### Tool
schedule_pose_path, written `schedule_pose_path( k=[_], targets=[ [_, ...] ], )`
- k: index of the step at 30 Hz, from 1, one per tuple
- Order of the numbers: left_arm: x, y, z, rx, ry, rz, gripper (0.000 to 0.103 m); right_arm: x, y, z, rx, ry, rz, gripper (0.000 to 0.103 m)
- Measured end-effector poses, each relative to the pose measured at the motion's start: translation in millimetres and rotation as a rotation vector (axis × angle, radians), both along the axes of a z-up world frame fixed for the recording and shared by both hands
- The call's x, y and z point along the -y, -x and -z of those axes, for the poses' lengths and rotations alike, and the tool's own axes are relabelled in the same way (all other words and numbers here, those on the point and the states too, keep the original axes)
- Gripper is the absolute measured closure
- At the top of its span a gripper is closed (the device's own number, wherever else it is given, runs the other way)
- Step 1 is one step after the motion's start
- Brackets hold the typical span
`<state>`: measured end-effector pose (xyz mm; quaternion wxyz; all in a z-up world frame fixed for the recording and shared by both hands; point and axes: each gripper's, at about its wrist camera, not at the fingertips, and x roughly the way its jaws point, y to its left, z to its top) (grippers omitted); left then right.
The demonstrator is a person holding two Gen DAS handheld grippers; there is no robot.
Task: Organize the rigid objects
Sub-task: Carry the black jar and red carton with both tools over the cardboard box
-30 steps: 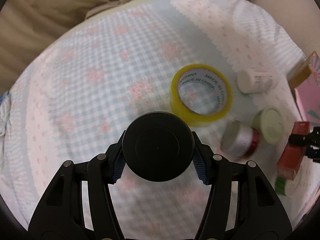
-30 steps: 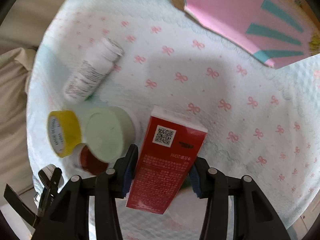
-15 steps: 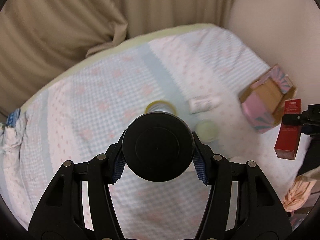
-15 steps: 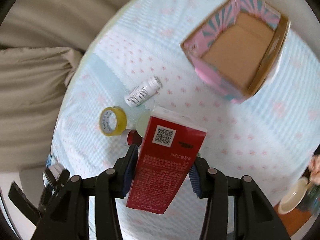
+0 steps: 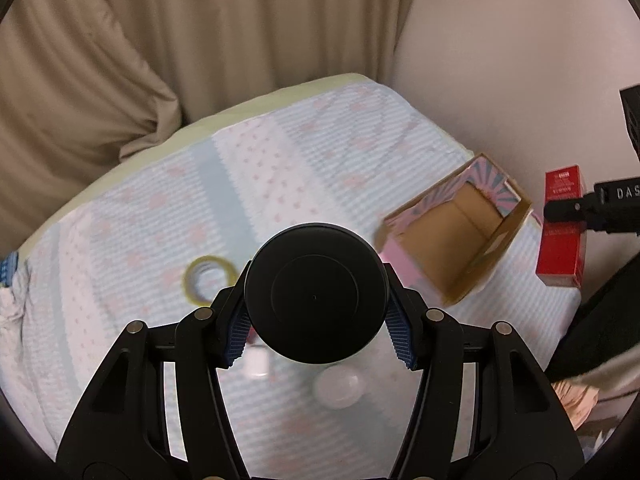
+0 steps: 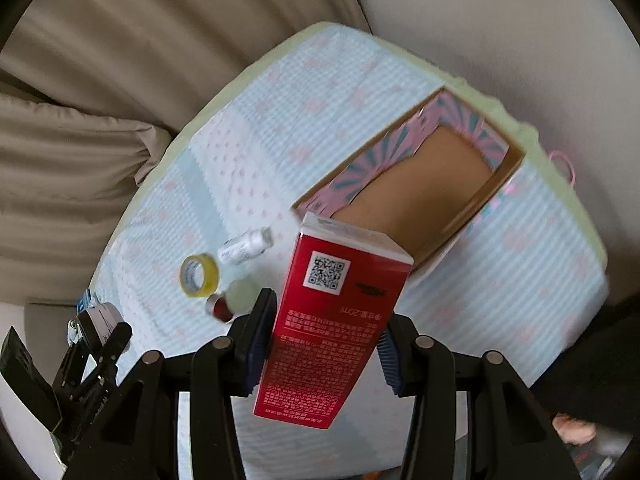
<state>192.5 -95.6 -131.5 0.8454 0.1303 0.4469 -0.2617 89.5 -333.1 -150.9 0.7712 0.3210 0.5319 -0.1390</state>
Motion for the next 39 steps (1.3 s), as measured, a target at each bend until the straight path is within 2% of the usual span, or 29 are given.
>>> schedule_pose_path(
  k=[5, 8, 12, 17, 24, 30, 35, 39],
  targets=[
    [68, 10, 18, -0.043, 0.001, -0.049, 0.049, 62, -14, 1, -0.009, 0.039, -0.080, 0.060],
    [109, 7, 35, -0.064, -0.013, -0.072, 0.049, 94, -28, 11, -0.020, 0.052, -0.128, 0.060],
    [156, -2, 59, -0.113, -0.019, -0.117, 0.049, 130, -47, 41, -0.069, 0.038, -0.173, 0.060],
    [206, -17, 101, -0.153, -0.077, -0.106, 0.049, 166, -70, 83, -0.126, 0.009, -0.201, 0.060],
    [253, -35, 163, -0.195, -0.165, -0.039, 0.049, 186, -99, 140, -0.206, -0.014, -0.236, 0.060],
    [278, -39, 223, -0.273, -0.242, 0.006, 0.049, 185, -111, 185, -0.270, -0.008, -0.290, 0.060],
    [285, -39, 246, -0.323, -0.285, 0.036, 0.049, 187, -114, 207, -0.291, -0.031, -0.291, 0.060],
    [285, -41, 246, -0.322, -0.295, 0.039, 0.049, 188, -117, 214, -0.301, -0.034, -0.313, 0.060]
  ],
)
